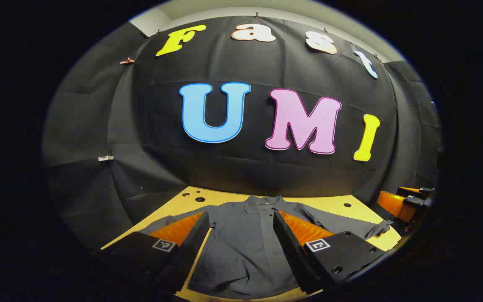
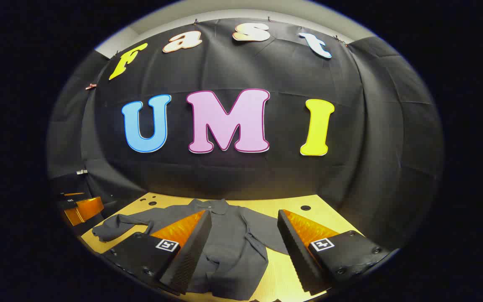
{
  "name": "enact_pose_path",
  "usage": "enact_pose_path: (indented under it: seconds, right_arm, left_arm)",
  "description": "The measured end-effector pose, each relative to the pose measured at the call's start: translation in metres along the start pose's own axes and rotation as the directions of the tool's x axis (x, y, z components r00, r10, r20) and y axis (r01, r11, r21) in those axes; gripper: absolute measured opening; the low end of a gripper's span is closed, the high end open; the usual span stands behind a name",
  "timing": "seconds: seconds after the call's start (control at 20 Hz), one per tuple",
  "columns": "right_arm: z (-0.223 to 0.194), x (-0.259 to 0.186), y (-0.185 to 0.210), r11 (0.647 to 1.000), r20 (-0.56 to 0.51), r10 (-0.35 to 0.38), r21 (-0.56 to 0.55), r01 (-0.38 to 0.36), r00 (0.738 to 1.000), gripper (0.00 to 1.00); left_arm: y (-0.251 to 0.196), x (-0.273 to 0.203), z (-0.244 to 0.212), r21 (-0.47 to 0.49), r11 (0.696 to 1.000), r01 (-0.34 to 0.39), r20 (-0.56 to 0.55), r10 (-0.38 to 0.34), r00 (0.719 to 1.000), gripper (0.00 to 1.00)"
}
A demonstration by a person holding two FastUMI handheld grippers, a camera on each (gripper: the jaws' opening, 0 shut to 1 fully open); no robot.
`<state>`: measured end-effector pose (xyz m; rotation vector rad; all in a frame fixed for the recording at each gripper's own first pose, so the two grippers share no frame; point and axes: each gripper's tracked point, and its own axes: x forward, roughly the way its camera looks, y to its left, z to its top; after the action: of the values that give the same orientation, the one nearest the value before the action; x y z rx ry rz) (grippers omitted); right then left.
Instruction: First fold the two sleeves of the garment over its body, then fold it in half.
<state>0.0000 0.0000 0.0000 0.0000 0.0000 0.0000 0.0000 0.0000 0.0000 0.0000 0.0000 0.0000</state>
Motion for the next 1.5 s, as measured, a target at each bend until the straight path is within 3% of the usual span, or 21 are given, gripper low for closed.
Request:
enact_pose_path:
  seconds: [0.45, 0.9, 1.0, 1.5]
  right_arm:
    - [-0.009, 0.032, -0.002, 0.999, -0.036, 0.040, 0.009, -0.040, 0.999, 0.97]
    - [-0.032, 0.060, -0.007, 0.996, -0.083, 0.086, 0.022, -0.084, 0.993, 0.97]
    - [-0.031, 0.059, -0.010, 0.996, -0.081, 0.083, 0.026, -0.082, 0.993, 0.97]
    - [-0.050, 0.067, -0.042, 1.000, -0.121, 0.011, -0.012, -0.013, 0.993, 0.97]
  left_arm:
    - [-0.003, 0.026, 0.002, 0.023, 0.999, -0.027, -0.028, 0.027, 0.999, 0.96]
    - [-0.022, 0.058, 0.000, -0.022, 0.994, -0.111, -0.039, 0.110, 0.993, 0.96]
    - [-0.026, 0.058, 0.006, -0.017, 0.995, -0.095, -0.008, 0.095, 0.995, 0.97]
    - [-0.017, 0.067, -0.021, -0.013, 0.996, -0.094, -0.088, 0.092, 0.992, 0.96]
